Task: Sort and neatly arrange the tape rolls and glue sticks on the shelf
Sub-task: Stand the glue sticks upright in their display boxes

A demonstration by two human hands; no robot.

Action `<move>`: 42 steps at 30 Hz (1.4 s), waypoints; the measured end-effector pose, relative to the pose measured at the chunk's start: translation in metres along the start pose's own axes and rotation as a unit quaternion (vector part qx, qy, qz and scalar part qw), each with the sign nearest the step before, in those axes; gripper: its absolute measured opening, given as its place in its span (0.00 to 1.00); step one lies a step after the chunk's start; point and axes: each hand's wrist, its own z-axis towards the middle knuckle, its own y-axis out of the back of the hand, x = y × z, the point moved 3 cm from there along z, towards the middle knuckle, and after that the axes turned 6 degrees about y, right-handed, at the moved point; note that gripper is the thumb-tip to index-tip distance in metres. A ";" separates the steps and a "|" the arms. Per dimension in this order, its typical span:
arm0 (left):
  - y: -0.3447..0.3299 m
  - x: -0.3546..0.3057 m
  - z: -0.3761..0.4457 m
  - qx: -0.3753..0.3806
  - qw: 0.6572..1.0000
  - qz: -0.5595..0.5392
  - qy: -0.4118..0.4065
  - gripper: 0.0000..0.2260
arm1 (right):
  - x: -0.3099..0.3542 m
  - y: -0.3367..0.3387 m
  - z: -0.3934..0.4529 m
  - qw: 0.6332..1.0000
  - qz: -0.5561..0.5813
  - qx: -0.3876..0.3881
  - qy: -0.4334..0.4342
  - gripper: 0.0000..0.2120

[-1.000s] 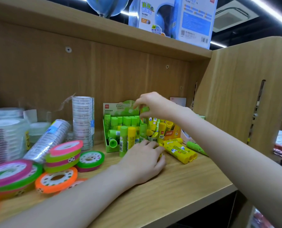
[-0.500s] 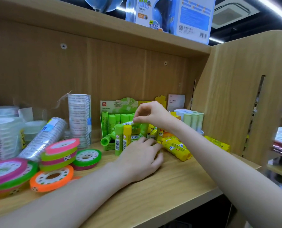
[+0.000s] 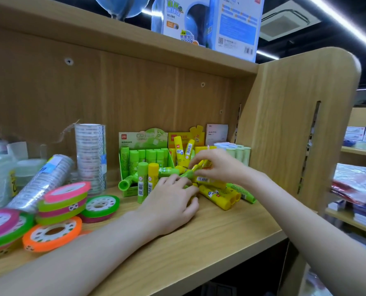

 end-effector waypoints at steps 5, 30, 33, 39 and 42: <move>0.002 -0.001 -0.001 -0.015 1.000 -0.005 0.005 0.37 | -0.024 0.015 -0.020 0.996 -0.018 -0.080 -0.043 0.06; 0.000 -0.001 0.000 0.042 0.999 -0.020 0.010 0.28 | -0.047 0.014 0.025 0.986 -0.140 0.038 -0.077 0.14; -0.002 0.000 0.001 0.036 0.999 -0.018 0.006 0.38 | -0.043 0.019 0.038 0.992 -0.108 0.022 -0.058 0.14; -0.003 0.000 0.001 0.033 0.999 -0.015 0.002 0.40 | -0.053 0.019 0.031 0.979 -0.146 0.119 -0.072 0.13; -0.003 0.000 0.002 0.036 0.999 -0.013 0.004 0.37 | -0.057 0.023 0.026 0.987 -0.109 0.081 -0.082 0.11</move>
